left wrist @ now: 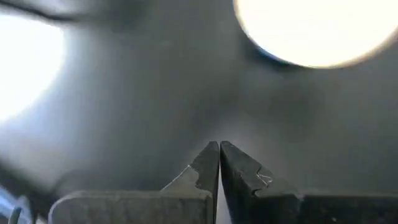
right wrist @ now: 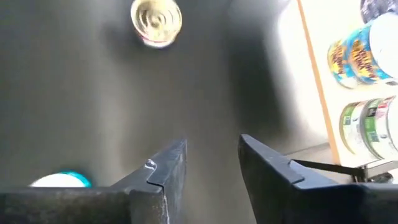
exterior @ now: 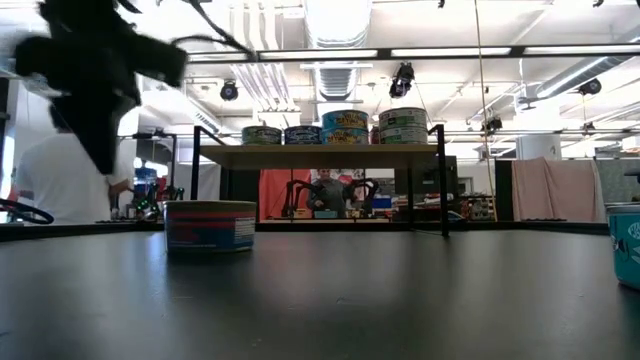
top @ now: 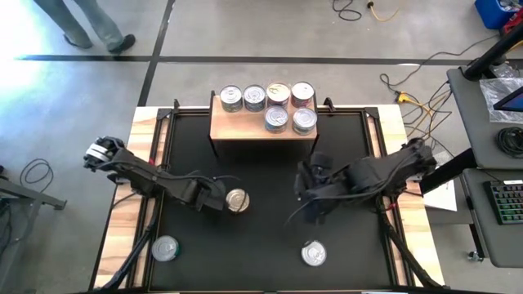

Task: Stack canned seafood by type on shelf
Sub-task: Put the blue-pink tuna can on the shelf

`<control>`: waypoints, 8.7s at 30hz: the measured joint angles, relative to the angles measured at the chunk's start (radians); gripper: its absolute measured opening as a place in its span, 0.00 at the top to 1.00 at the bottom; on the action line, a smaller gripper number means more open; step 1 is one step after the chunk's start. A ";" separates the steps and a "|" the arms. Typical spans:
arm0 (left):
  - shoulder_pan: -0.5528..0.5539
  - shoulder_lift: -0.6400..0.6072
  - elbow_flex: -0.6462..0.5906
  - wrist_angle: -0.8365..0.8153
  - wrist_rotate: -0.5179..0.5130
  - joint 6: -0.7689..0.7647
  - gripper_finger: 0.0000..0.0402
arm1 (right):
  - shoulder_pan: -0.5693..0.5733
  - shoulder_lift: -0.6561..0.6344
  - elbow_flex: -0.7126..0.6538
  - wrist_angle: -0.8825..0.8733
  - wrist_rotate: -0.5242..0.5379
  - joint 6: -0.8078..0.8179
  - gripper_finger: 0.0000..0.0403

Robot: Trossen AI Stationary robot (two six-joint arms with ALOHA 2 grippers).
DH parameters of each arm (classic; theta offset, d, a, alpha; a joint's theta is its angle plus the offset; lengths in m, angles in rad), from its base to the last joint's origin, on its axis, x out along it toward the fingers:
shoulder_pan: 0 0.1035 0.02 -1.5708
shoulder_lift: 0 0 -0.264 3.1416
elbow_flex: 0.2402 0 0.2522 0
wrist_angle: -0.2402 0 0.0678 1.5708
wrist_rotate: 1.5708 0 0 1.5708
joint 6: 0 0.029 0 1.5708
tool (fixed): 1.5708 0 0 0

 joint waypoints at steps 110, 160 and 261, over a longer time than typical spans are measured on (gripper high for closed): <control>0.120 0.052 -0.429 1.008 -0.161 0.777 0.28 | -0.058 0.656 -0.460 1.541 0.361 0.257 0.06; 0.031 0.080 -0.344 0.813 -0.053 0.705 0.32 | -0.078 0.648 -0.371 1.435 0.187 0.207 0.01; 0.163 -1.095 -0.244 0.604 -0.156 0.626 0.75 | -0.489 0.688 0.340 0.942 0.278 0.011 0.09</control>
